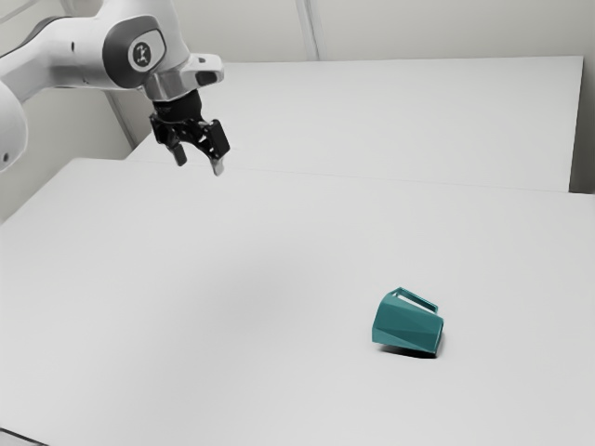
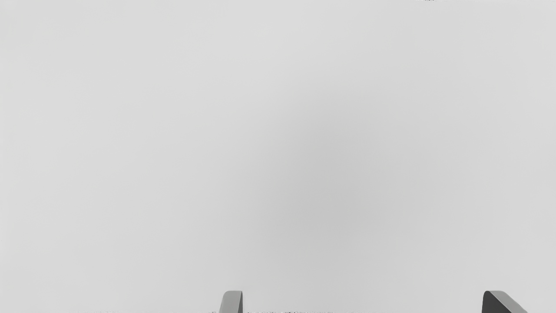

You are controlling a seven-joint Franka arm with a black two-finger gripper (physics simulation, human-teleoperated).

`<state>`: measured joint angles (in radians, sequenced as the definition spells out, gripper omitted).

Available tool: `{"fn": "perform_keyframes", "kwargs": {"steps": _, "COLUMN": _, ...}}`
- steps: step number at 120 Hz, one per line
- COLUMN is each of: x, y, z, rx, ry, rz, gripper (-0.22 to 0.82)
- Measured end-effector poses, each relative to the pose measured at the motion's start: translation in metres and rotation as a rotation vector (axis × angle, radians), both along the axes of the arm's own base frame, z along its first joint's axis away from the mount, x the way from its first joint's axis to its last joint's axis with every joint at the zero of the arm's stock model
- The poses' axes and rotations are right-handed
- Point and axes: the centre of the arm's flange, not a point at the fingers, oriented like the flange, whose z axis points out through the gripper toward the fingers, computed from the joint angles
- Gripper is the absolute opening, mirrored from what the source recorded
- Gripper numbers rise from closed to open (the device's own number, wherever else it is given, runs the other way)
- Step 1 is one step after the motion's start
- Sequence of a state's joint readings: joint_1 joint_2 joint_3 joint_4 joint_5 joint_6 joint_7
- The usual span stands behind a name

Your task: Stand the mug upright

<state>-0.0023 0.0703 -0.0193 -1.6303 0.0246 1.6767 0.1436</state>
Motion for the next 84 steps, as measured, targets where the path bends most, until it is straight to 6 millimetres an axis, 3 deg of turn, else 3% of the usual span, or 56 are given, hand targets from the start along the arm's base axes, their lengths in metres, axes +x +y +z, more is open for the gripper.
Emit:
{"fn": "perform_keyframes", "kwargs": {"steps": 16, "x": 0.0, "y": 0.01, "z": 0.0, "rx": 0.003, "ry": -0.003, "rz": 0.035, "gripper": 0.6}}
{"fn": "perform_keyframes", "kwargs": {"steps": 32, "x": -0.01, "y": -0.009, "z": -0.01, "rx": 0.0, "ry": -0.011, "rz": 0.02, "gripper": 0.6}}
{"fn": "perform_keyframes", "kwargs": {"steps": 47, "x": -0.025, "y": -0.042, "z": -0.052, "rx": -0.06, "ry": -0.014, "rz": -0.006, "gripper": 0.6}}
{"fn": "perform_keyframes", "kwargs": {"steps": 56, "x": -0.048, "y": -0.058, "z": -0.08, "rx": -0.112, "ry": -0.029, "rz": -0.01, "gripper": 0.6}}
{"fn": "perform_keyframes", "kwargs": {"steps": 62, "x": -0.058, "y": -0.053, "z": -0.094, "rx": -0.136, "ry": -0.057, "rz": 0.015, "gripper": 0.6}}
{"fn": "perform_keyframes", "kwargs": {"steps": 72, "x": -0.055, "y": -0.033, "z": -0.121, "rx": -0.175, "ry": -0.1, "rz": 0.097, "gripper": 0.6}}
{"fn": "perform_keyframes", "kwargs": {"steps": 84, "x": -0.041, "y": -0.043, "z": -0.15, "rx": -0.22, "ry": -0.157, "rz": 0.146, "gripper": 0.6}}
